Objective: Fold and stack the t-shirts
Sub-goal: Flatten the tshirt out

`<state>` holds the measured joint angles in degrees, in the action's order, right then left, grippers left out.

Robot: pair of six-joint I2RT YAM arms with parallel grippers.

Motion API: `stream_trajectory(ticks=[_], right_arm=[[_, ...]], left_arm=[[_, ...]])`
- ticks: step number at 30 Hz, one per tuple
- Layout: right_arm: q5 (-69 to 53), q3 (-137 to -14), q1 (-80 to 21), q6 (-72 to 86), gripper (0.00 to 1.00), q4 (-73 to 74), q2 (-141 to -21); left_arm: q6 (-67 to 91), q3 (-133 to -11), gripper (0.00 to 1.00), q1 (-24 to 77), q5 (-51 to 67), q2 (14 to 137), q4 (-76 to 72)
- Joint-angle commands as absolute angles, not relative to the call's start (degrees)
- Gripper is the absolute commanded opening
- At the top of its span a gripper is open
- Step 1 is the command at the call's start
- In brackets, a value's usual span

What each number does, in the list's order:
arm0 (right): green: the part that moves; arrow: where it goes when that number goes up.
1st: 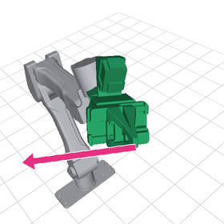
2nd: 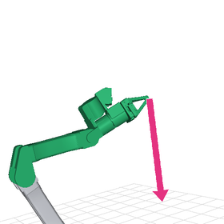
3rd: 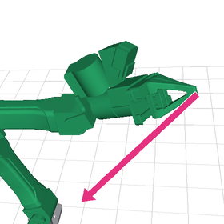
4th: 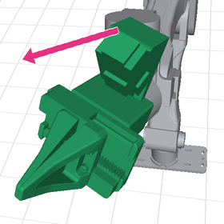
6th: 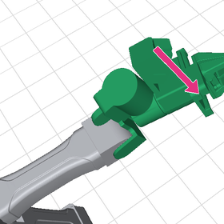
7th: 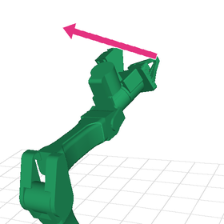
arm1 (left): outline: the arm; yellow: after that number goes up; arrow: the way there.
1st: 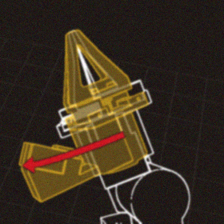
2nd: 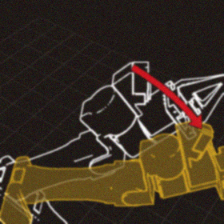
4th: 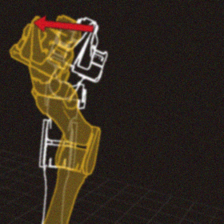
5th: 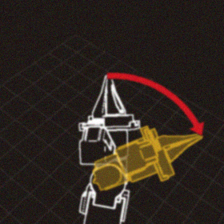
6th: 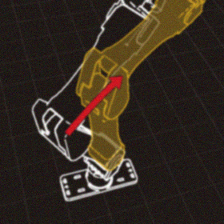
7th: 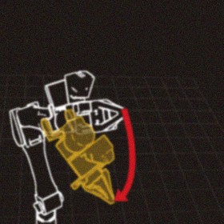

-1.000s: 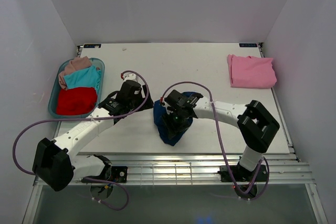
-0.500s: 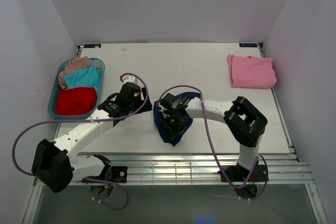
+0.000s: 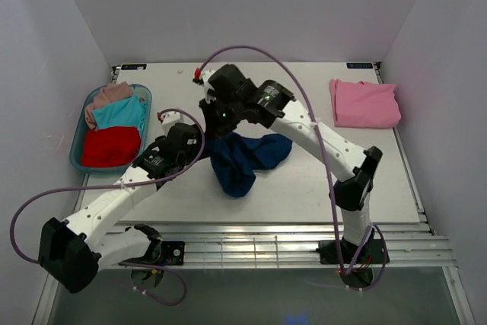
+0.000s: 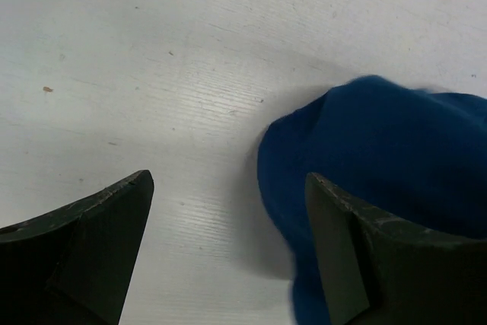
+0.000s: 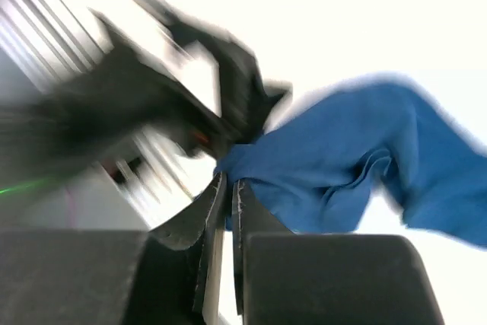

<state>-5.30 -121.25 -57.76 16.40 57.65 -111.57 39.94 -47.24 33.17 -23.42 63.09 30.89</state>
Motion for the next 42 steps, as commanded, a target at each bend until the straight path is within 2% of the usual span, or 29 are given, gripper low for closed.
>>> stream_trajectory(ticks=[1, 5, 6, 8, 13, 17, 19, 20, 25, 33, 42], right_arm=[[2.35, -133.41, -58.45, 17.31, 0.08, 65.12, -106.80], [11.67, -121.59, -58.36, 19.95, 0.08, 60.83, -93.65], [15.69, -113.29, -57.66, 20.91, 0.08, 59.78, -91.17], [18.71, -104.81, -56.26, 21.88, 0.08, 58.02, -85.64], [27.06, -78.90, -50.11, 26.61, 0.08, 56.78, -77.97], [28.65, -66.55, -44.30, 29.35, 0.08, 55.81, -74.27], [29.88, -63.56, -43.33, 30.32, 0.24, 55.55, -74.35], [27.97, -61.63, -43.59, 27.80, 0.37, 54.15, -74.53], [14.61, -62.13, -48.51, 18.91, 0.52, 42.23, -72.43], [-7.71, -67.59, -58.43, 10.72, 0.53, 32.71, -81.81], [-11.25, -75.75, -66.88, 9.14, 0.52, 25.84, -99.48]], left_arm=[[44.37, -47.29, 0.91, 33.57, -31.28, 58.29, 33.75], [45.61, -47.11, 0.91, 33.57, -36.55, 53.71, 34.28], [45.70, -47.02, 0.91, 33.57, -38.22, 53.01, 34.45], [45.79, -47.02, 0.91, 33.49, -39.37, 51.59, 34.54], [45.35, -47.46, 0.91, 33.49, -39.82, 51.33, 34.72], [45.09, -47.64, 0.91, 33.49, -37.54, 53.61, 34.98], [45.53, -47.72, 0.91, 33.49, -36.39, 54.31, 34.98], [45.79, -47.55, 0.91, 33.49, -35.17, 54.75, 34.98], [45.70, -47.11, 0.91, 33.49, -35.77, 54.58, 34.98], [45.88, -47.20, 0.91, 33.49, -37.09, 54.76, 36.65], [50.36, -49.12, 0.95, 33.49, -43.41, 53.09, 42.71]])
